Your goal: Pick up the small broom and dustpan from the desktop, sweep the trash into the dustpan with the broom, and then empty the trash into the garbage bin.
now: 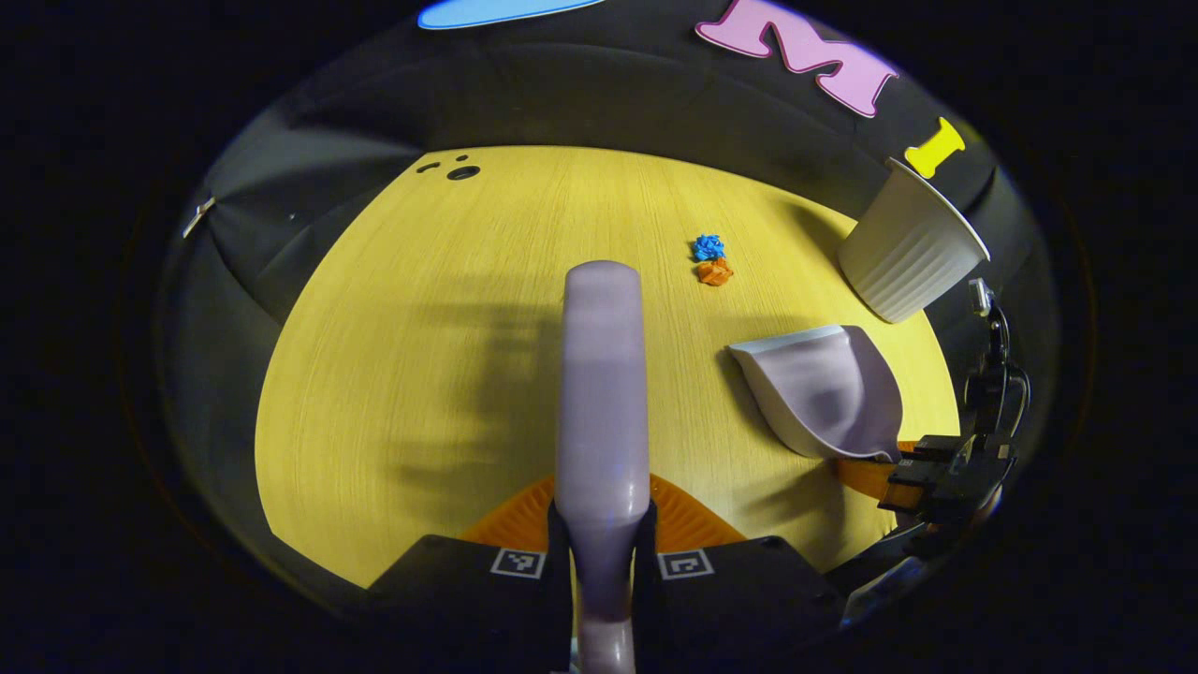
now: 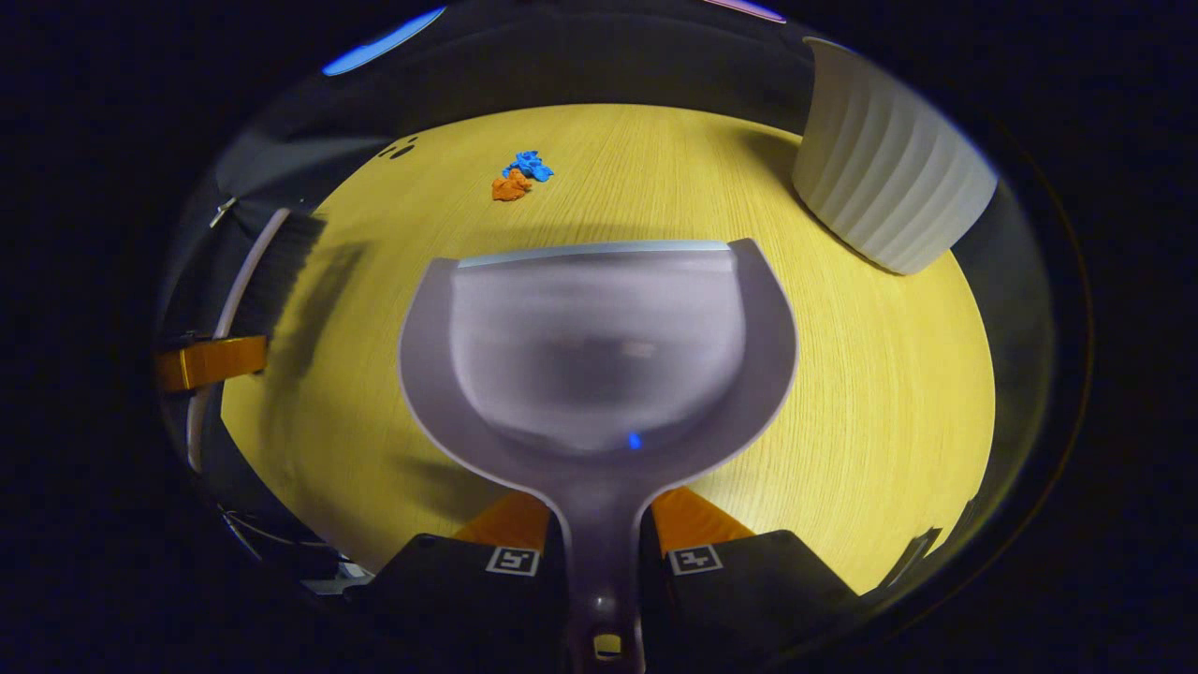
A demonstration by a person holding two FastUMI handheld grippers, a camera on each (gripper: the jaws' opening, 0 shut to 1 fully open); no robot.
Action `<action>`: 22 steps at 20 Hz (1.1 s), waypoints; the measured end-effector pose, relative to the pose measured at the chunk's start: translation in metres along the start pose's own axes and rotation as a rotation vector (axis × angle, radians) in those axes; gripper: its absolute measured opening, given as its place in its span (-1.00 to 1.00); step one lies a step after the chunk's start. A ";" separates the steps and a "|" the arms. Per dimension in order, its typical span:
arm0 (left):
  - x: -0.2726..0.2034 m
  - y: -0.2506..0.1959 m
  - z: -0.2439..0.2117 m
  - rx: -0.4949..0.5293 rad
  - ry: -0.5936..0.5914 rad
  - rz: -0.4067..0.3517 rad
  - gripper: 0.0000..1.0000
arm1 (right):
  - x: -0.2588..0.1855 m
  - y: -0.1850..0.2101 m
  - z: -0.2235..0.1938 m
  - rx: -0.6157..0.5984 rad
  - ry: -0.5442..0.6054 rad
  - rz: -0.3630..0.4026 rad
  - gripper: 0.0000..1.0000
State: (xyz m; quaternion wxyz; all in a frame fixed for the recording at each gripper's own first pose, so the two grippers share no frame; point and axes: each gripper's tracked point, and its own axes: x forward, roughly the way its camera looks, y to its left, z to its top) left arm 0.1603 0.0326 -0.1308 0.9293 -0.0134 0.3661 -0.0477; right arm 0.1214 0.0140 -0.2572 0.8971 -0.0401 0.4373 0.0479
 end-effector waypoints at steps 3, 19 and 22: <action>0.016 0.000 0.019 0.050 0.010 0.018 -0.44 | -0.002 -0.021 0.001 -0.028 0.007 -0.018 -0.31; 0.122 -0.023 0.151 0.499 0.081 0.071 -0.44 | -0.024 -0.085 0.013 -0.294 0.015 0.083 -0.31; 0.143 -0.036 0.163 0.632 0.109 0.054 -0.44 | -0.020 -0.085 0.005 -0.304 0.041 0.110 -0.31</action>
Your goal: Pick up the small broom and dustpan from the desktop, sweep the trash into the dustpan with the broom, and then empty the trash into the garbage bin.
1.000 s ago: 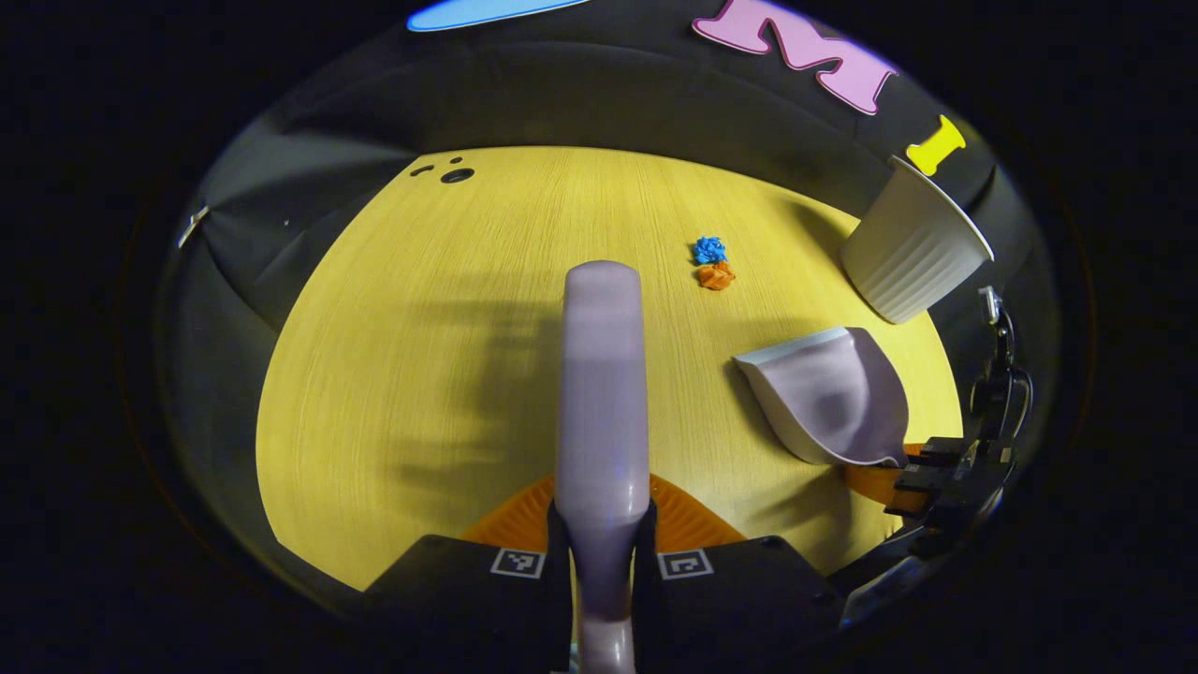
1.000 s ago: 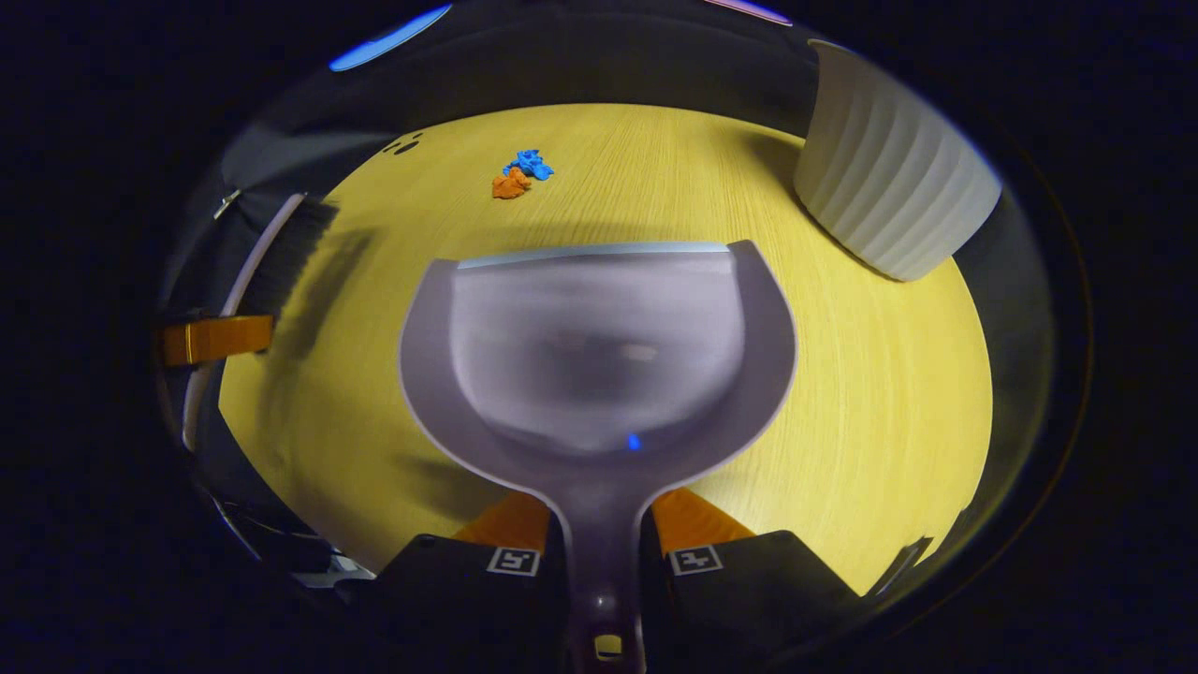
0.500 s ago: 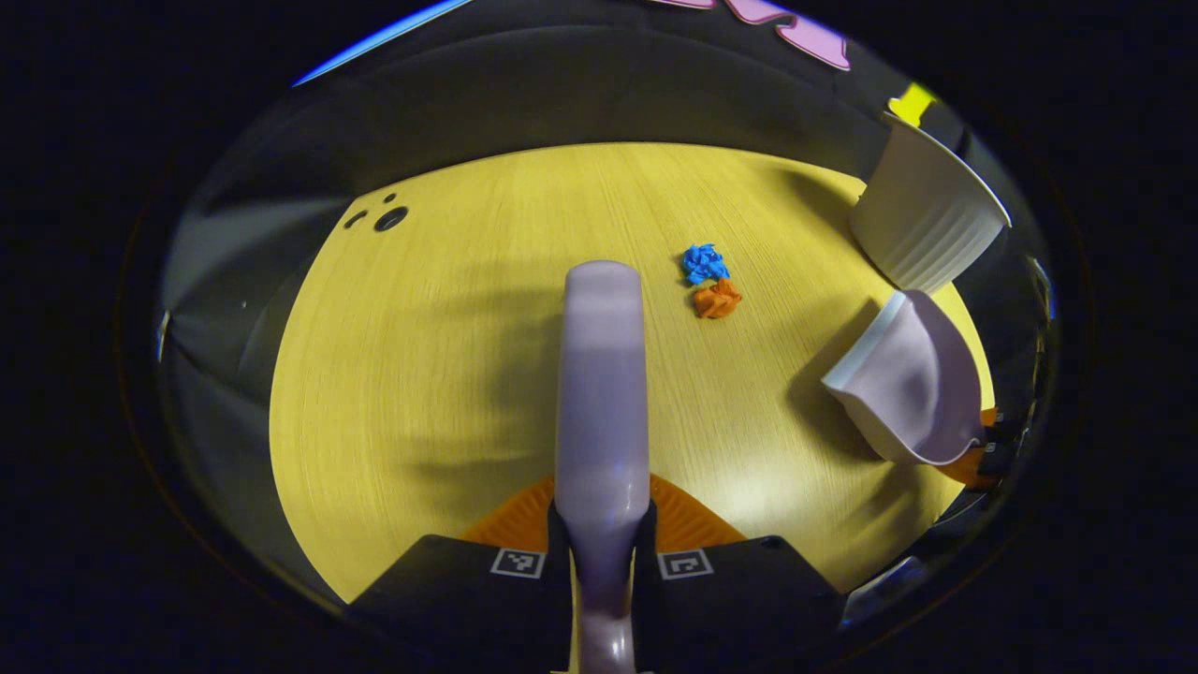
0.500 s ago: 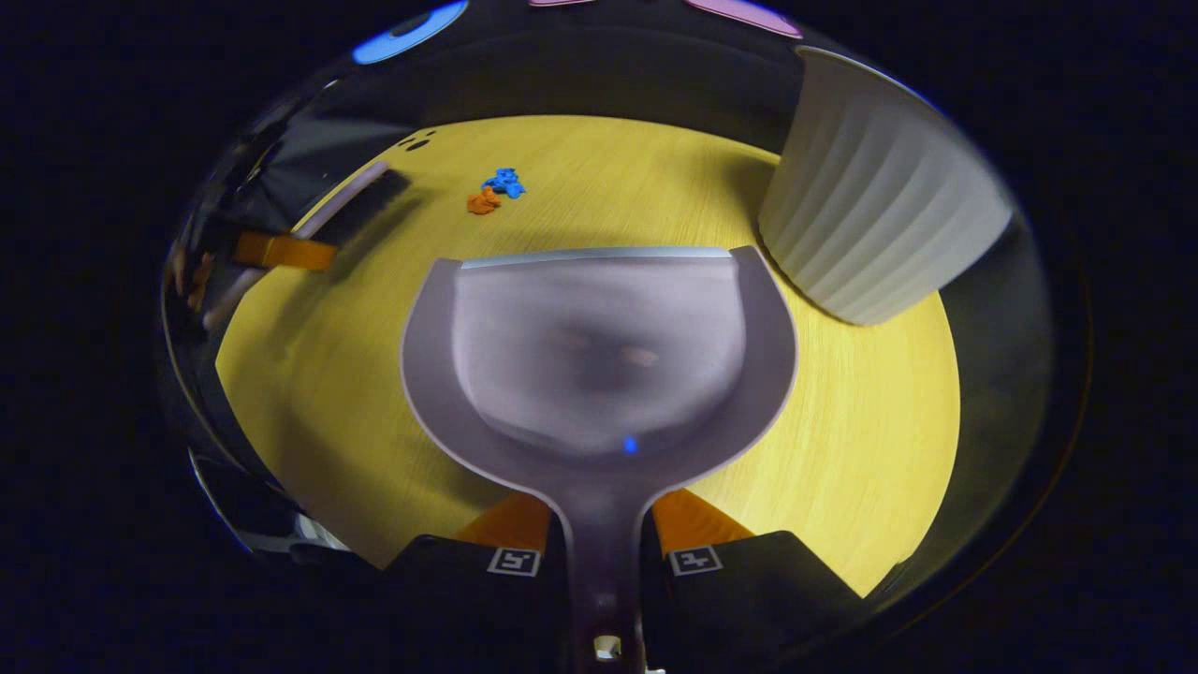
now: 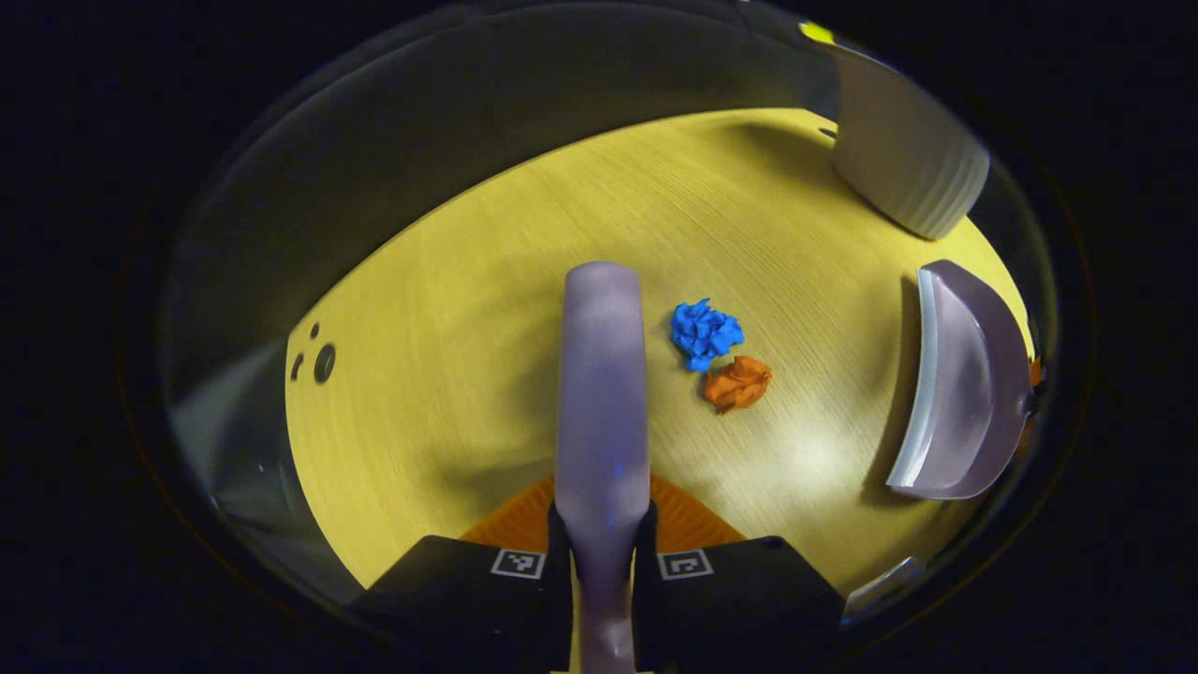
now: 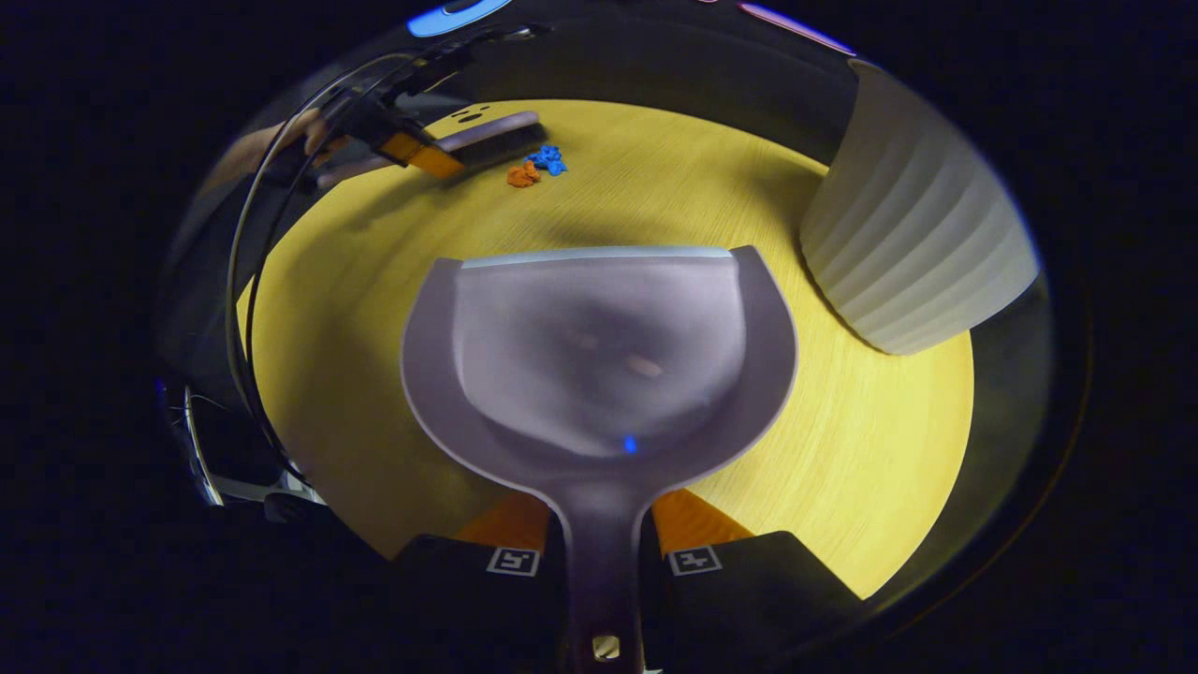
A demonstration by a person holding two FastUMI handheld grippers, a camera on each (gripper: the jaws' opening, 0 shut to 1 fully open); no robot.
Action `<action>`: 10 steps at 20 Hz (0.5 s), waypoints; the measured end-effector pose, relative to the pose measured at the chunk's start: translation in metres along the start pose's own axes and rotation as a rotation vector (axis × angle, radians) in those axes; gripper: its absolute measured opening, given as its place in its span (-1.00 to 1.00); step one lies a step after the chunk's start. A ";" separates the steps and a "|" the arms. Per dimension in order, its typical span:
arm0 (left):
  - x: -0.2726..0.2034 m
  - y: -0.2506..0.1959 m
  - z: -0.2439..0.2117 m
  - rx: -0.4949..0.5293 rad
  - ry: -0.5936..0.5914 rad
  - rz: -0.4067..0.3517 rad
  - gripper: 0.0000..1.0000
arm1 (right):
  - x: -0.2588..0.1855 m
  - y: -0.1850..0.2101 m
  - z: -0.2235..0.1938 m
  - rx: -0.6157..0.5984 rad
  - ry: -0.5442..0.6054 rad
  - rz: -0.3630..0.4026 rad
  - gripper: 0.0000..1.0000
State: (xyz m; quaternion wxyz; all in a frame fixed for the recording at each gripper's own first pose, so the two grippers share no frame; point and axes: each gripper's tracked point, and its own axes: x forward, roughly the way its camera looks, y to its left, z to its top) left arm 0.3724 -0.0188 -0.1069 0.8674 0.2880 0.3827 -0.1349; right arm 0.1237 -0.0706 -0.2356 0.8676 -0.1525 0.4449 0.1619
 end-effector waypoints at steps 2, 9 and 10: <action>0.006 -0.006 0.009 0.076 0.011 -0.022 -0.41 | 0.002 0.001 -0.008 -0.029 0.011 0.011 -0.31; 0.008 -0.047 0.016 0.251 0.048 -0.149 -0.41 | 0.003 0.008 -0.015 -0.069 0.012 0.018 -0.31; 0.005 -0.061 0.012 0.254 0.059 -0.184 -0.37 | 0.002 0.010 -0.013 -0.074 0.010 0.016 -0.31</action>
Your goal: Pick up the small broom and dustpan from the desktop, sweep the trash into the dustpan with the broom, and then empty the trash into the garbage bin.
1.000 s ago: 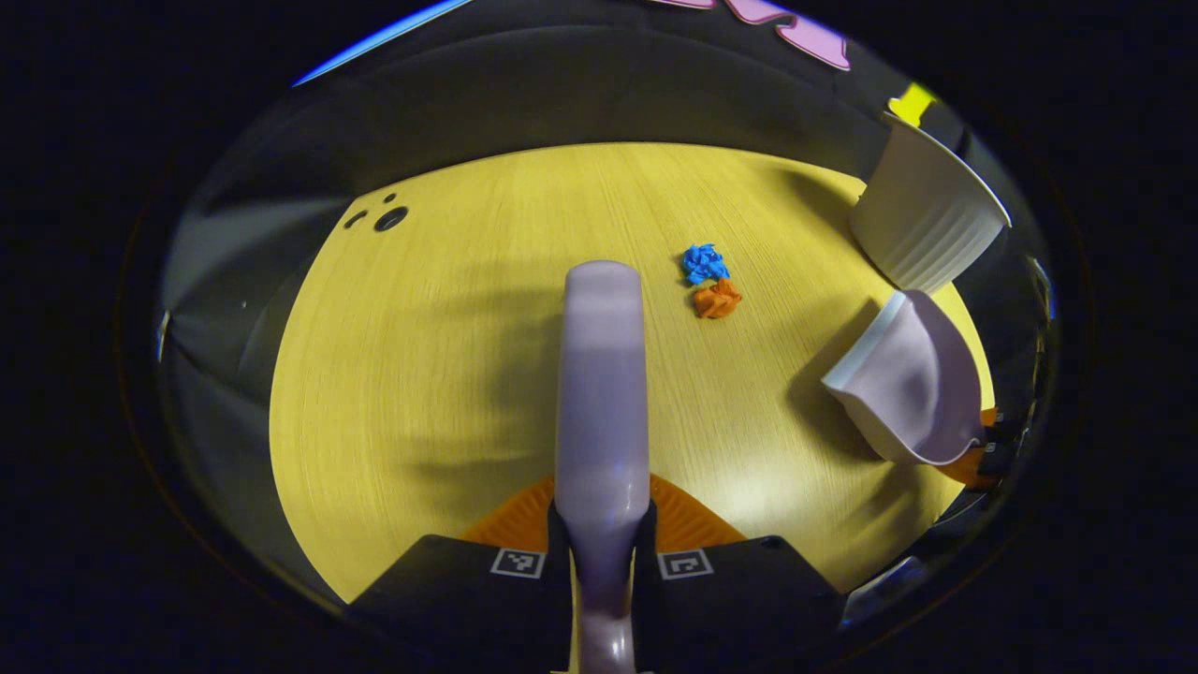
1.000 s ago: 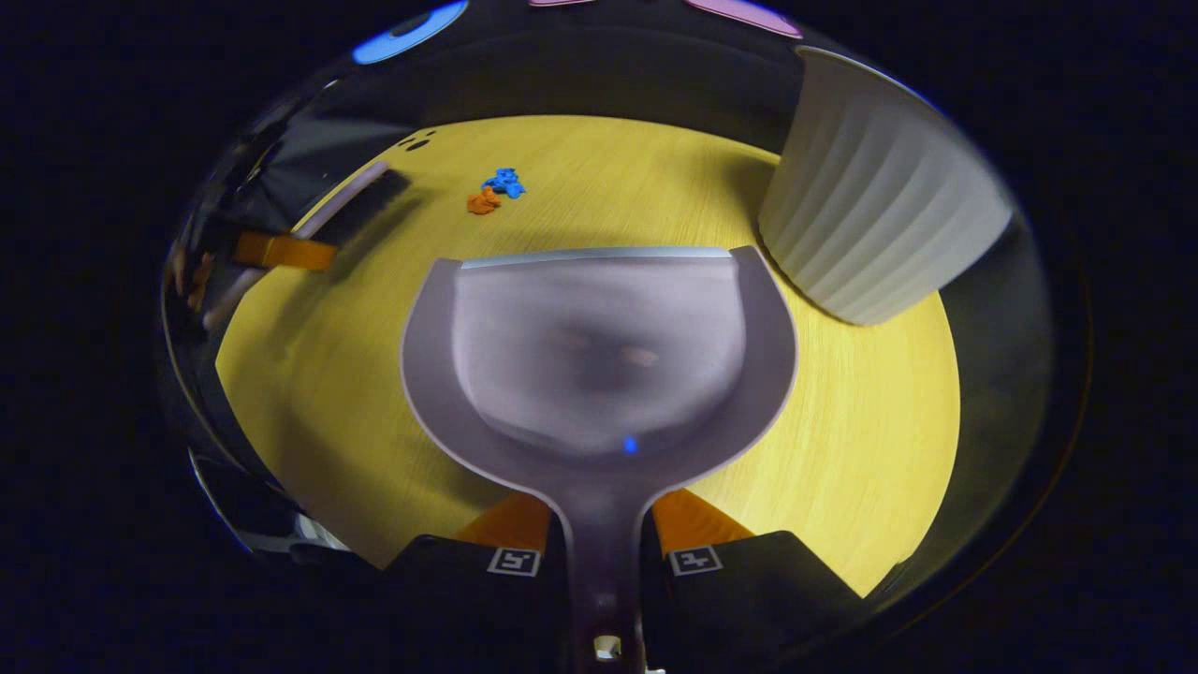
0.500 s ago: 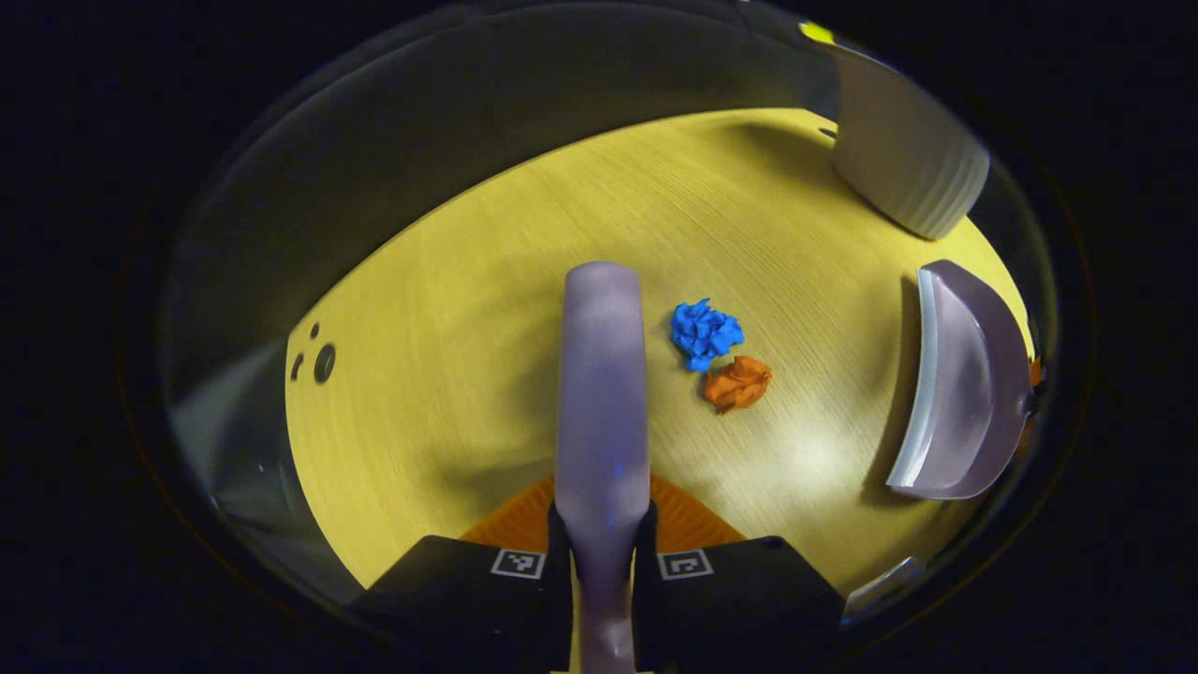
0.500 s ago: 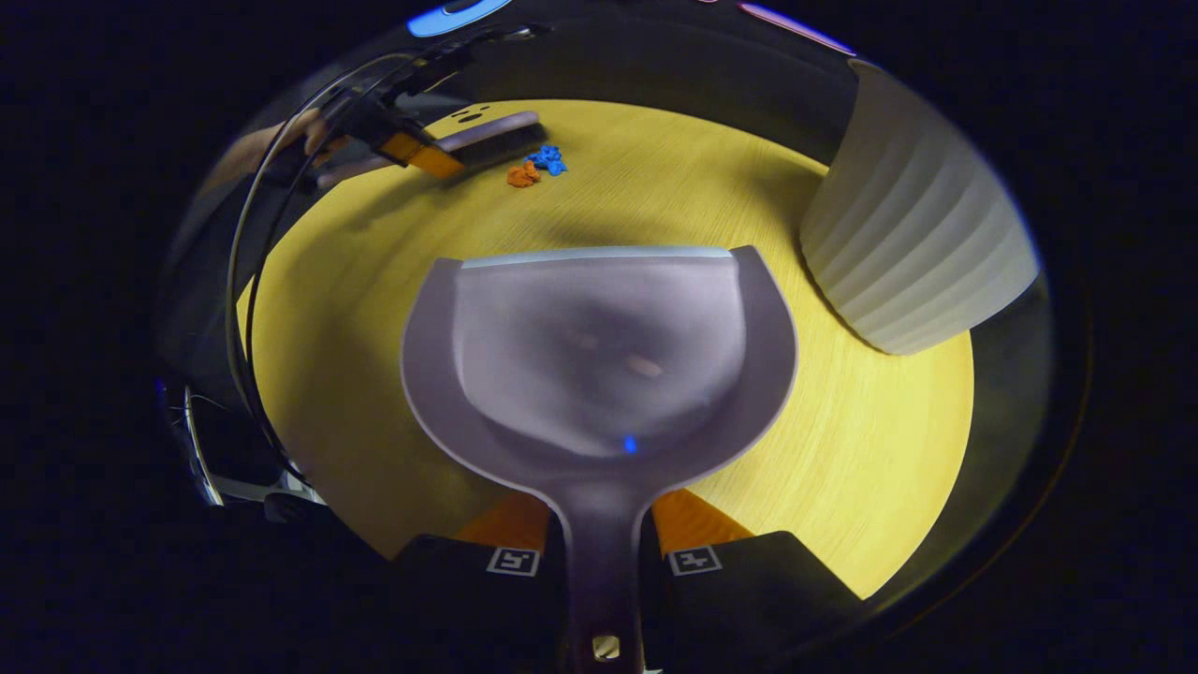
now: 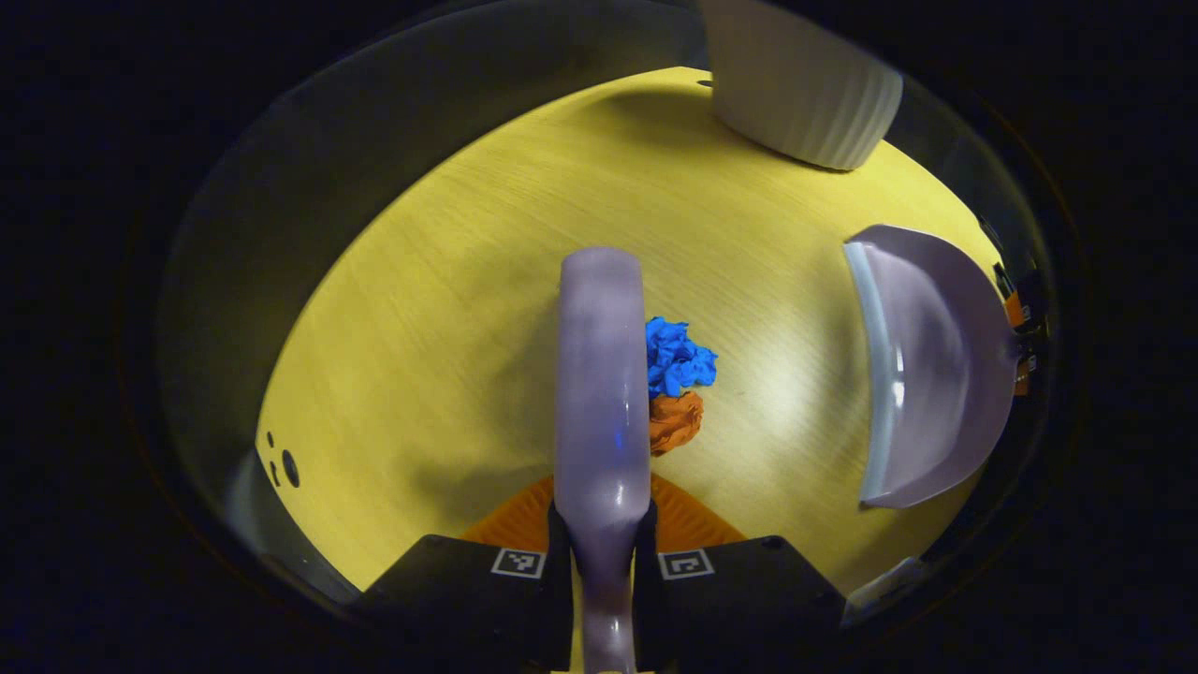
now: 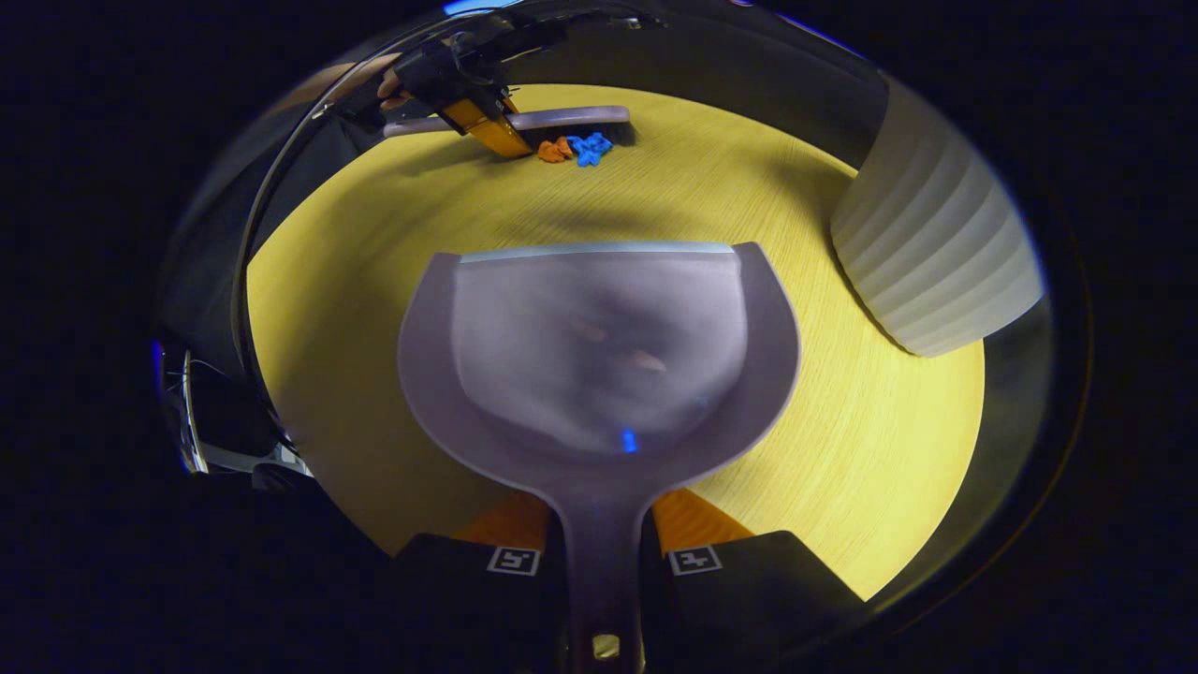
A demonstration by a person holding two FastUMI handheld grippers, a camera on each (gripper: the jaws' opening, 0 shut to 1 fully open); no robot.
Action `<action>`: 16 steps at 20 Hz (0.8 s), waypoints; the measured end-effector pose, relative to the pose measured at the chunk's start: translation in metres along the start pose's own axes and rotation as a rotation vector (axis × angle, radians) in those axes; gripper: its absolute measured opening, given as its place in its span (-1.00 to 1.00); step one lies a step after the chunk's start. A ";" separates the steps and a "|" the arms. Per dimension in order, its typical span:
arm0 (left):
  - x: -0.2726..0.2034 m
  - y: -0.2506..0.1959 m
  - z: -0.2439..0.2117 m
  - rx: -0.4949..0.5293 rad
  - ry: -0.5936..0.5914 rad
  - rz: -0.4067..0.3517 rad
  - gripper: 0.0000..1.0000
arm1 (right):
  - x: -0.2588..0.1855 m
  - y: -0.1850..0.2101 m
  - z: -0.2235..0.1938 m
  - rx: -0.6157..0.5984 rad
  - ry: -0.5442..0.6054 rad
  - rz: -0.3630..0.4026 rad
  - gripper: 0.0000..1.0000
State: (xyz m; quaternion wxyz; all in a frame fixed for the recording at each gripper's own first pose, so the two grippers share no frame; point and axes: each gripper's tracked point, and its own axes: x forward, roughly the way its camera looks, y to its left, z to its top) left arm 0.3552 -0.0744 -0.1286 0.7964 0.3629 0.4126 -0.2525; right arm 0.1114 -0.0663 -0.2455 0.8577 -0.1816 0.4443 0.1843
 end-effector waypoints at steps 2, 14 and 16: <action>-0.005 -0.026 -0.001 0.015 0.014 -0.062 -0.44 | -0.001 0.002 -0.001 -0.012 -0.005 -0.002 -0.31; -0.030 -0.159 -0.008 -0.043 0.065 -0.369 -0.41 | -0.004 0.012 -0.002 -0.060 -0.071 -0.050 -0.31; -0.040 -0.176 -0.007 -0.092 0.053 -0.425 -0.41 | -0.003 0.009 -0.004 -0.070 -0.082 -0.059 -0.31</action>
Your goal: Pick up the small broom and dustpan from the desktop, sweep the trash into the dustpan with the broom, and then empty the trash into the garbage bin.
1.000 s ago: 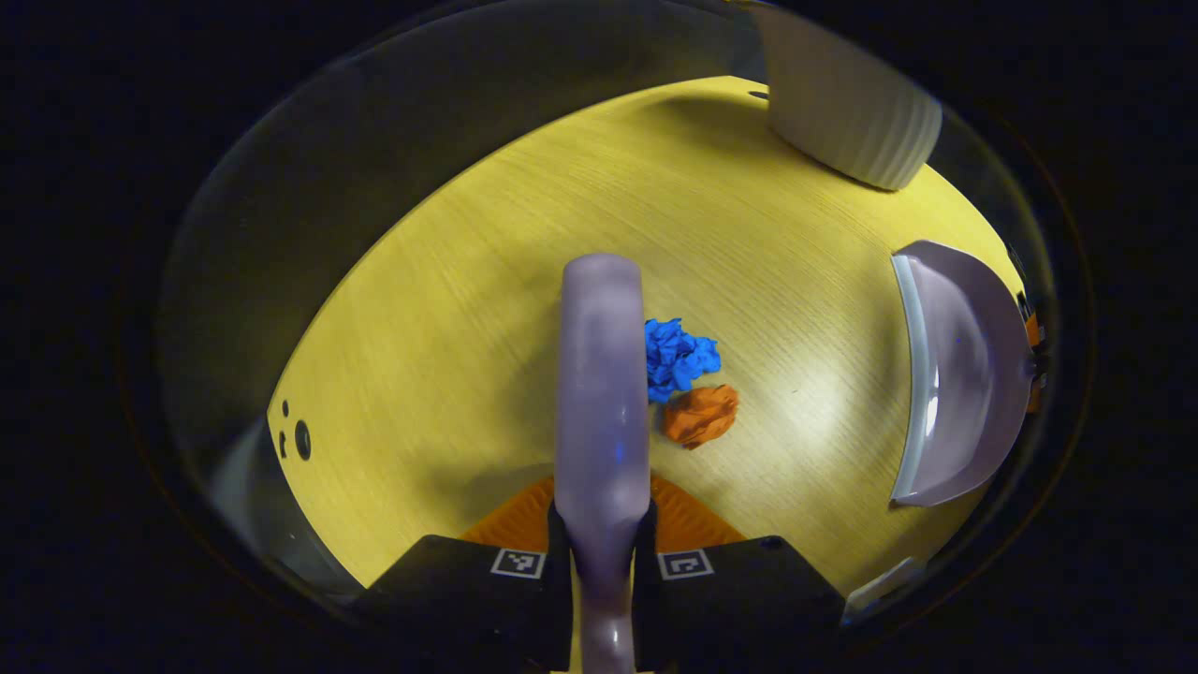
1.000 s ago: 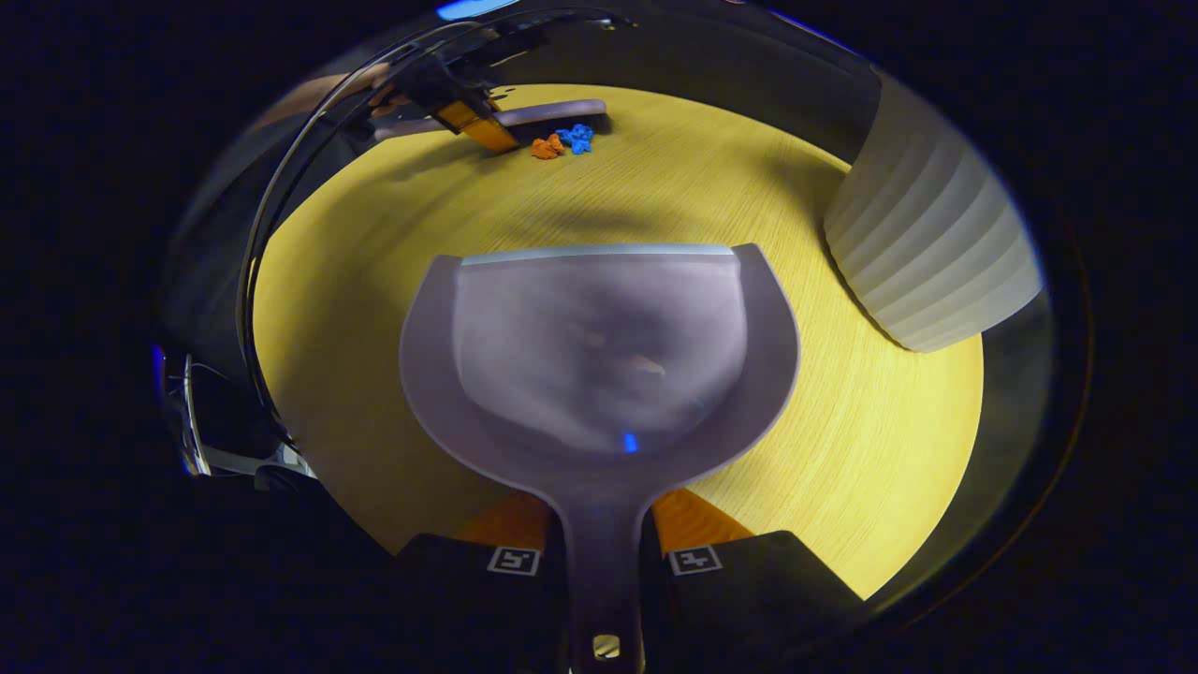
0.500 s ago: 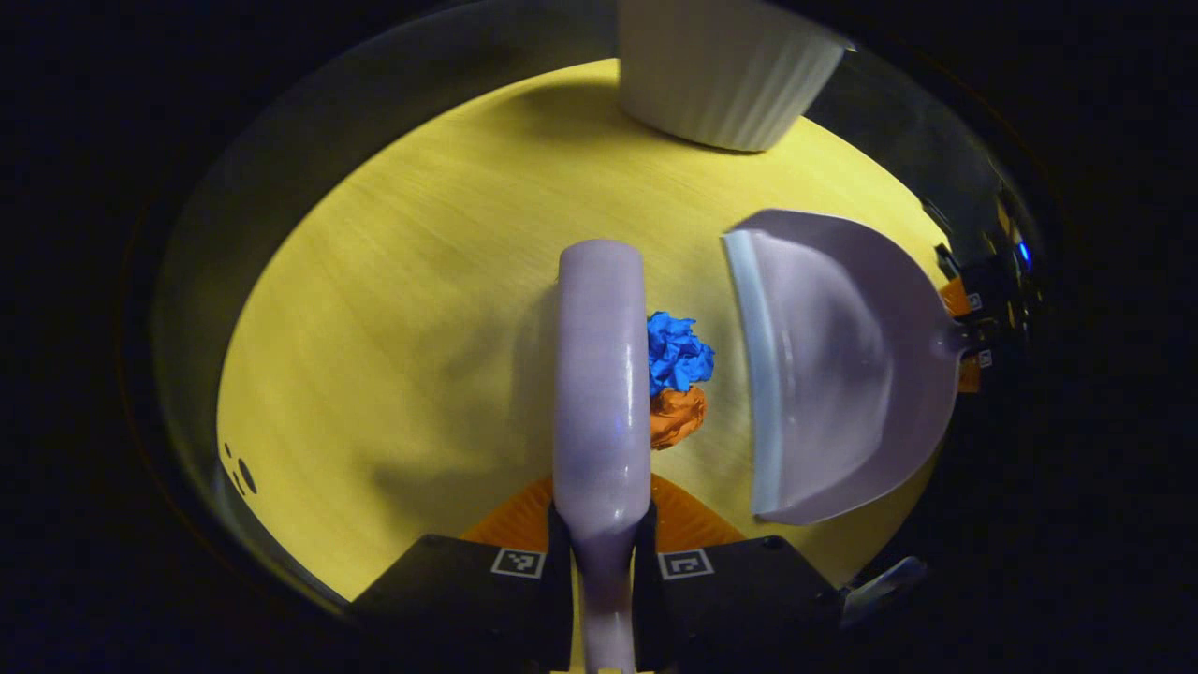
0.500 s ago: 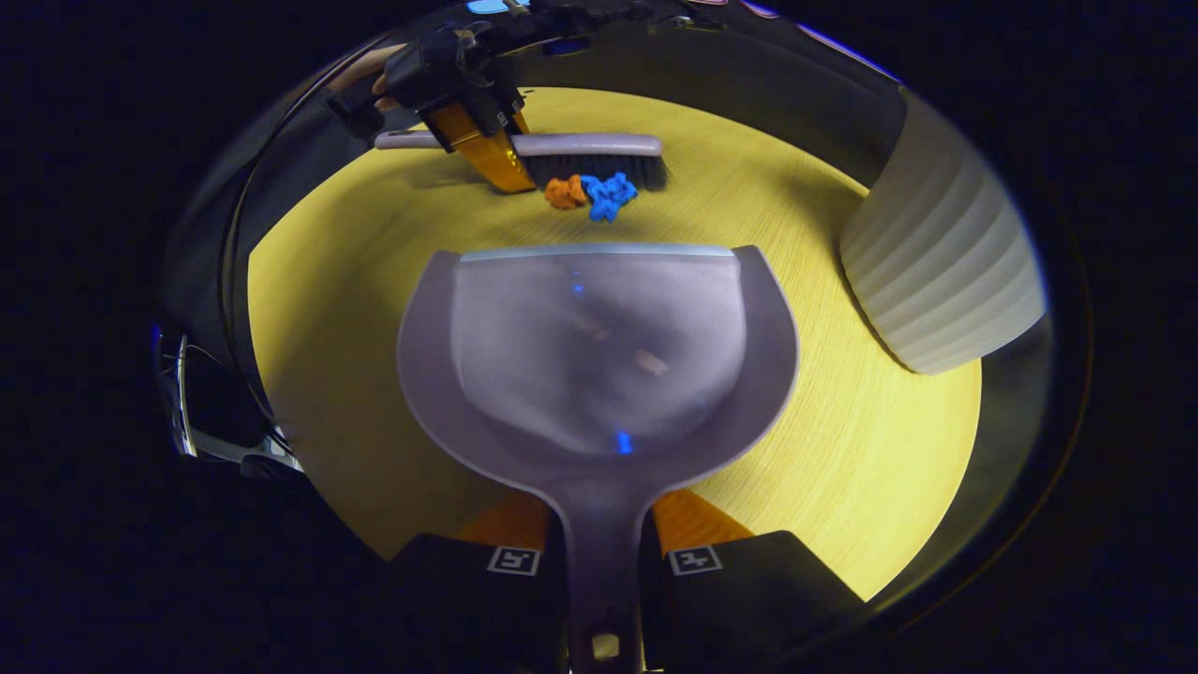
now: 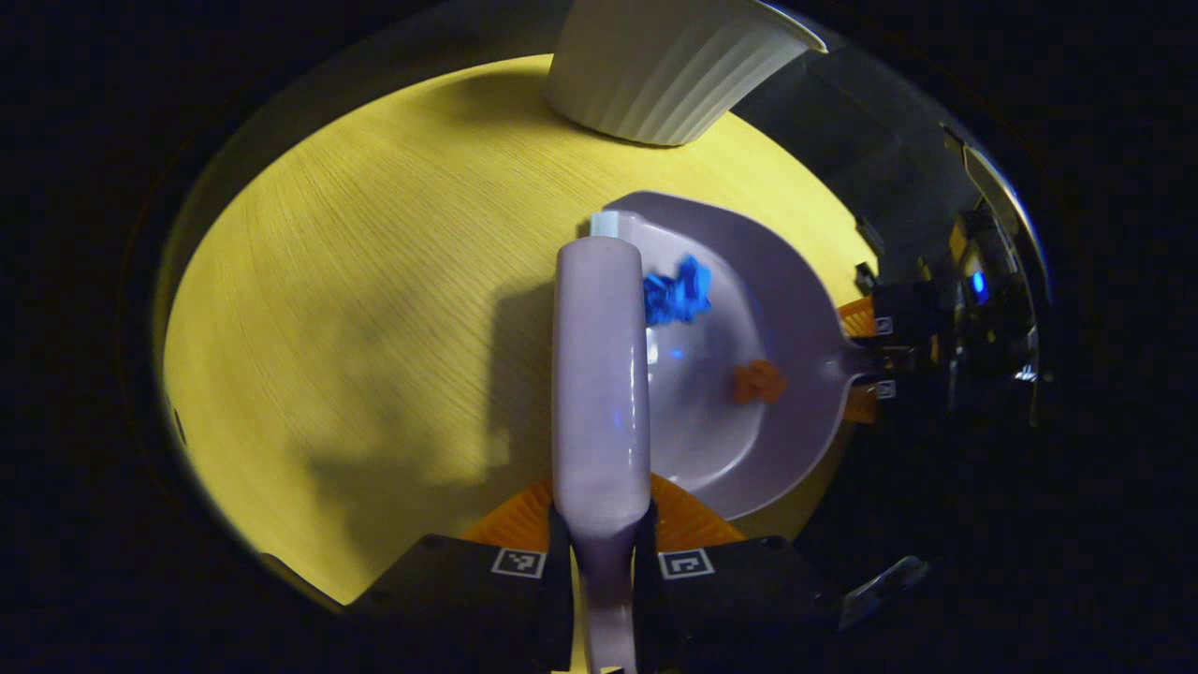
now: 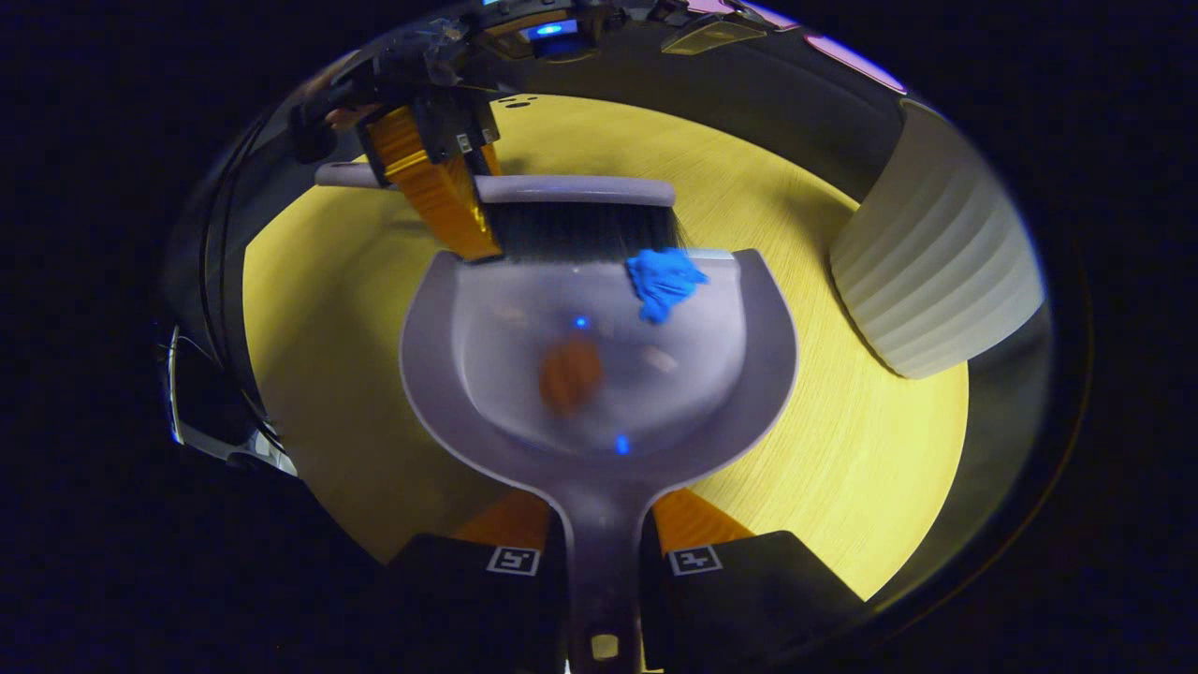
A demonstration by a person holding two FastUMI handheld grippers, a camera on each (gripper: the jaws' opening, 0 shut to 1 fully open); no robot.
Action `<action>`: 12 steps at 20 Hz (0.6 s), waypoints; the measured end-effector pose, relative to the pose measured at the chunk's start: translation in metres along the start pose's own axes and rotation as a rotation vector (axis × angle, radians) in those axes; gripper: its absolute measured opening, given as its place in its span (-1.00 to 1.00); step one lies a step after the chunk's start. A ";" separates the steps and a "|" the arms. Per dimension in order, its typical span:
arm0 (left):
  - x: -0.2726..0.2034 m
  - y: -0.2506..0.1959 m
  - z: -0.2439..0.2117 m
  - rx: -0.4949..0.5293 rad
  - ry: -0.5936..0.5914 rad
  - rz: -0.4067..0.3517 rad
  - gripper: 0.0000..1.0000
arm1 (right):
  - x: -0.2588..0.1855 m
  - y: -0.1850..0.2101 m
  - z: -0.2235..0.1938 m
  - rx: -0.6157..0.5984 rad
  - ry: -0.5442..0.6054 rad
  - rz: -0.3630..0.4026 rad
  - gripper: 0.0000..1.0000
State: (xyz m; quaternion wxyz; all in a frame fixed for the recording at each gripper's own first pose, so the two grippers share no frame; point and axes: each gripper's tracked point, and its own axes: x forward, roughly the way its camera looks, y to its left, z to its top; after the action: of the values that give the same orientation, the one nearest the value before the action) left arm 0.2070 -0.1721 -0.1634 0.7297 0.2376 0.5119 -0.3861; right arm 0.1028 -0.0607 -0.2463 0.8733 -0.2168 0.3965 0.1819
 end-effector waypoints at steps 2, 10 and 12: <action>0.001 0.002 -0.001 -0.007 -0.023 0.048 -0.41 | -0.002 0.002 0.001 -0.003 -0.004 0.004 -0.30; -0.028 -0.007 -0.006 -0.168 -0.248 0.183 -0.44 | 0.007 -0.007 -0.015 0.015 0.001 0.011 -0.31; -0.037 -0.012 -0.018 -0.227 -0.300 0.201 -0.41 | 0.007 -0.011 -0.017 0.031 0.000 0.002 -0.31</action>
State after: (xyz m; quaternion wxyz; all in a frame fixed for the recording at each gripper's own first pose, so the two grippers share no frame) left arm 0.1801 -0.1536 -0.1347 0.8547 0.1435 0.4113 -0.2824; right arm 0.1020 -0.0778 -0.2589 0.8764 -0.2027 0.3995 0.1767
